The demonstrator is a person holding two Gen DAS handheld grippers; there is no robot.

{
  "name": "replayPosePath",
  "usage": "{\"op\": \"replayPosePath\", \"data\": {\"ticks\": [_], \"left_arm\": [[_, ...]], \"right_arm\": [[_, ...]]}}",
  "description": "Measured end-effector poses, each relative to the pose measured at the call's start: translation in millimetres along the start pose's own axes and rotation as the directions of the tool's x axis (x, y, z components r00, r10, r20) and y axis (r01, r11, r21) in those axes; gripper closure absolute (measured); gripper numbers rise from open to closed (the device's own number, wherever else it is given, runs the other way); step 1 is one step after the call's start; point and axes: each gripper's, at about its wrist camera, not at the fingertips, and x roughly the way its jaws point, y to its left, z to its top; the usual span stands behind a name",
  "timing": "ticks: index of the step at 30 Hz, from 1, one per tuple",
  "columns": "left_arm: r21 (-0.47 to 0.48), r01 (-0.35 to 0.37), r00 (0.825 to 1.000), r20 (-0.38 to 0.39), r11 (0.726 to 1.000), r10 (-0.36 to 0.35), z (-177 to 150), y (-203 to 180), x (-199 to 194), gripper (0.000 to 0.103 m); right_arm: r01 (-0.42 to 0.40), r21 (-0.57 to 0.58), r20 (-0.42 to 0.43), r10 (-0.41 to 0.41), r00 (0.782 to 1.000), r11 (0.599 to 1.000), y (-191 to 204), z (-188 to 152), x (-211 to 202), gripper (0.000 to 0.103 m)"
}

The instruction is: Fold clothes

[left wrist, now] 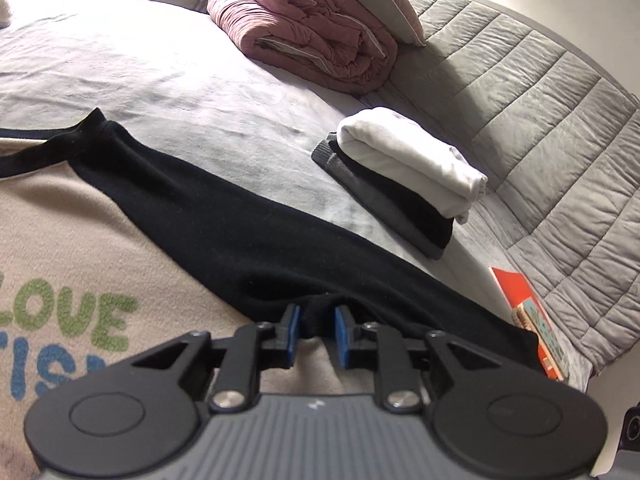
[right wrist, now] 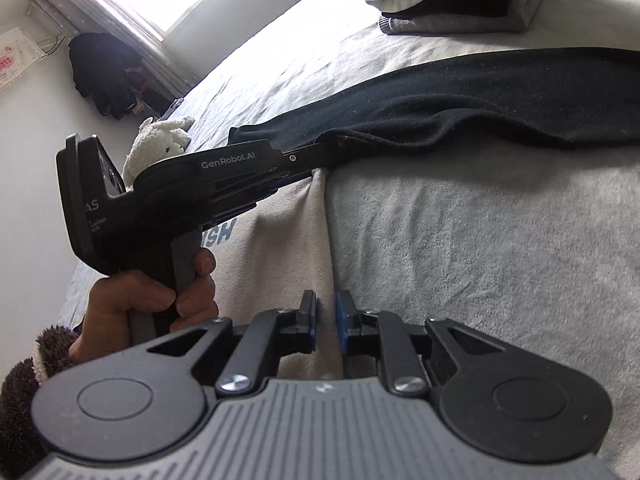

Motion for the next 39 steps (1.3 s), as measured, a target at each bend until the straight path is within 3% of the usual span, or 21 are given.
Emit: {"op": "replayPosePath", "data": {"ticks": [1,3,4,9,14,18,24,25,27,30,33,34,35,37,39], "left_arm": [[-0.002,0.000,1.000,0.009,1.000,0.000,-1.4,-1.0,-5.1,0.063],[0.007,-0.004,1.000,0.014,1.000,0.003,-5.9,-2.6,-15.6,0.062],[0.011,-0.003,1.000,0.014,1.000,0.003,-8.9,-2.9,-20.6,0.062],[0.040,0.010,1.000,0.017,0.999,-0.011,-31.8,-4.0,-46.0,0.060],[0.070,0.026,1.000,0.016,0.997,-0.027,-61.8,-4.4,-75.4,0.058],[0.099,0.027,0.999,0.015,0.995,-0.029,-86.2,-3.0,-102.0,0.058],[0.091,0.013,0.999,0.029,0.996,-0.016,-115.4,5.6,-142.1,0.058],[0.084,0.011,0.999,0.029,0.996,-0.013,-118.9,7.6,-147.4,0.058],[0.073,-0.002,1.000,0.027,0.997,0.000,-125.3,11.5,-159.6,0.058],[0.067,-0.045,0.999,0.025,0.997,0.043,-131.4,16.9,-182.8,0.057],[0.057,-0.101,0.995,0.018,0.993,0.100,-134.4,25.6,-207.6,0.051],[0.049,-0.122,0.993,0.013,0.991,0.121,-134.6,30.3,-217.7,0.051],[0.041,-0.142,0.990,0.008,0.989,0.142,-134.7,35.0,-227.7,0.051],[0.022,-0.181,0.983,0.001,0.983,0.181,-135.4,44.7,-247.0,0.050],[-0.002,-0.216,0.976,0.003,0.976,0.216,-137.1,55.1,-264.4,0.048]], "right_arm": [[-0.007,0.010,0.002,0.007,1.000,1.000,-2.1,1.0,-3.2,0.080],[-0.022,0.030,0.007,0.022,1.000,0.999,-6.2,2.0,-10.1,0.065],[-0.032,0.042,0.011,0.032,0.999,0.999,-8.3,1.4,-14.1,0.063],[-0.065,0.062,-0.023,0.066,0.998,0.996,-12.6,-7.8,-30.1,0.063],[-0.037,0.045,-0.084,0.040,0.996,0.998,-13.1,-24.8,-37.8,0.063],[-0.008,0.032,-0.094,0.011,0.996,0.999,-12.2,-43.2,-47.5,0.074],[0.048,0.002,-0.098,-0.048,0.994,0.999,-5.8,-60.4,-57.8,0.074],[0.059,-0.004,-0.099,-0.059,0.993,0.998,-4.6,-63.1,-59.3,0.078],[0.080,-0.017,-0.099,-0.081,0.992,0.997,-2.3,-68.7,-62.3,0.096],[0.112,-0.035,-0.100,-0.115,0.988,0.993,1.2,-77.0,-66.9,0.098],[0.136,-0.046,-0.098,-0.140,0.985,0.990,5.0,-84.0,-70.4,0.095],[0.135,-0.042,-0.096,-0.138,0.986,0.990,6.6,-84.7,-70.5,0.084],[0.130,-0.035,-0.093,-0.133,0.987,0.991,7.8,-85.6,-71.4,0.082],[0.114,-0.022,-0.086,-0.116,0.990,0.993,9.4,-87.1,-73.6,0.066],[0.106,-0.016,-0.081,-0.107,0.991,0.994,11.1,-89.1,-74.5,0.061]]}}
